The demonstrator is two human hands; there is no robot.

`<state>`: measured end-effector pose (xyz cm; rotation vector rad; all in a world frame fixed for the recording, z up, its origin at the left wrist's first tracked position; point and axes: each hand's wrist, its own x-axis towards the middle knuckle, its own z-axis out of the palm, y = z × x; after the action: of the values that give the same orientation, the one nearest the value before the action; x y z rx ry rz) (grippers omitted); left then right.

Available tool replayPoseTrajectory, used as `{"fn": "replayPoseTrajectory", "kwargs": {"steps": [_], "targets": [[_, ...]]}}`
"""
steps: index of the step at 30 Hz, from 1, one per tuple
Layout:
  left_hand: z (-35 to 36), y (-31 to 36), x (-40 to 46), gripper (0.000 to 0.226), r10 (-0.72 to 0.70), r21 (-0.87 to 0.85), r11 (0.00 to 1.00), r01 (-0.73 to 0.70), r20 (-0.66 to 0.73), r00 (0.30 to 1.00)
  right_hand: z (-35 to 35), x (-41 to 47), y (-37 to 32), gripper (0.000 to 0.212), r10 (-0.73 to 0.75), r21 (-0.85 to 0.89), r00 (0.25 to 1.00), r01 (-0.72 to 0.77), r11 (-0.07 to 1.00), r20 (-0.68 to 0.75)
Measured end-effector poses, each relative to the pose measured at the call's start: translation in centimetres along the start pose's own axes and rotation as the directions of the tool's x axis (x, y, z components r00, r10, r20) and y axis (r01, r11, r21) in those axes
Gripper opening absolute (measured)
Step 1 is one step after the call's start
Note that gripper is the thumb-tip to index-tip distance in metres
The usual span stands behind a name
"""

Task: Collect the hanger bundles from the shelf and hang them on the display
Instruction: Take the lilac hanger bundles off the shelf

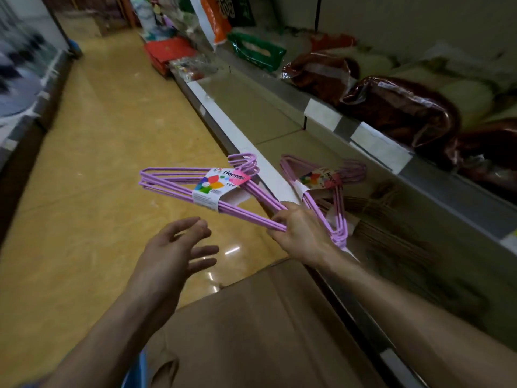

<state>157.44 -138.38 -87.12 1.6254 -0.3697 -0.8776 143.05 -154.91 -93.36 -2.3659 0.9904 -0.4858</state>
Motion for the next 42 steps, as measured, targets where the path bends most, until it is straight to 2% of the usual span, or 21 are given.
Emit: {"fn": "replayPoseTrajectory", "kwargs": {"steps": [6,14,19,24,26,27,29,33,34,37,38,40,42], "targets": [[-6.4,0.6,-8.3,0.029,0.107,-0.009,0.994,-0.107,-0.053,0.993,0.4,-5.0,-6.2,0.022,-0.079,0.046,0.996,0.081,0.996,-0.050],[-14.8,-0.6,-19.1,0.032,0.216,-0.107,0.968,-0.227,-0.108,0.970,-0.2,-11.7,-14.4,0.028,-0.129,0.000,0.984,0.130,0.991,-0.121],[-17.9,-2.0,-20.3,0.043,0.205,-0.193,0.955,-0.226,-0.121,0.971,1.9,-13.9,-16.5,0.026,-0.188,0.035,0.976,0.193,0.981,-0.107],[-17.8,-4.0,-18.4,0.026,0.162,-0.268,0.945,-0.189,-0.117,0.980,2.9,-16.1,-16.2,0.020,-0.308,0.015,0.949,0.309,0.951,-0.069],[-17.5,-4.8,-17.3,0.038,0.127,-0.330,0.930,-0.164,-0.130,0.983,3.0,-17.1,-15.6,0.019,-0.364,0.013,0.929,0.366,0.931,-0.062],[-17.3,-5.0,-16.7,0.042,0.107,-0.375,0.915,-0.151,-0.135,0.985,3.0,-17.6,-15.1,0.018,-0.388,0.011,0.919,0.390,0.921,-0.062],[-17.0,-5.0,-15.6,0.035,0.082,-0.478,0.867,-0.139,-0.140,0.987,2.9,-18.6,-14.2,0.017,-0.424,0.005,0.904,0.425,0.905,-0.057],[-16.0,-5.7,-12.9,0.045,0.116,-0.682,0.707,-0.188,-0.151,0.982,2.9,-20.3,-12.5,0.012,-0.480,-0.012,0.874,0.480,0.877,-0.073],[-15.8,-6.0,-12.1,0.053,0.120,-0.717,0.668,-0.197,-0.158,0.980,2.8,-20.7,-12.2,0.012,-0.497,-0.017,0.864,0.497,0.868,-0.086],[-15.6,-7.0,-10.2,0.109,0.151,-0.810,0.563,-0.164,-0.095,0.984,2.9,-22.4,-10.8,0.014,-0.560,-0.040,0.823,0.559,0.828,-0.096],[-15.5,-7.5,-9.5,0.120,0.141,-0.832,0.538,-0.136,-0.071,0.987,3.0,-23.0,-10.3,0.015,-0.574,-0.047,0.814,0.572,0.819,-0.091],[-15.3,-8.7,-8.0,0.116,0.118,-0.859,0.495,-0.134,-0.086,0.989,3.5,-24.0,-9.5,0.018,-0.582,-0.043,0.808,0.581,0.813,-0.094],[-14.3,-8.7,-8.4,0.087,0.102,-0.852,0.490,-0.185,-0.155,0.983,4.0,-24.8,-9.0,0.030,-0.515,0.009,0.850,0.519,0.855,-0.111]]}}
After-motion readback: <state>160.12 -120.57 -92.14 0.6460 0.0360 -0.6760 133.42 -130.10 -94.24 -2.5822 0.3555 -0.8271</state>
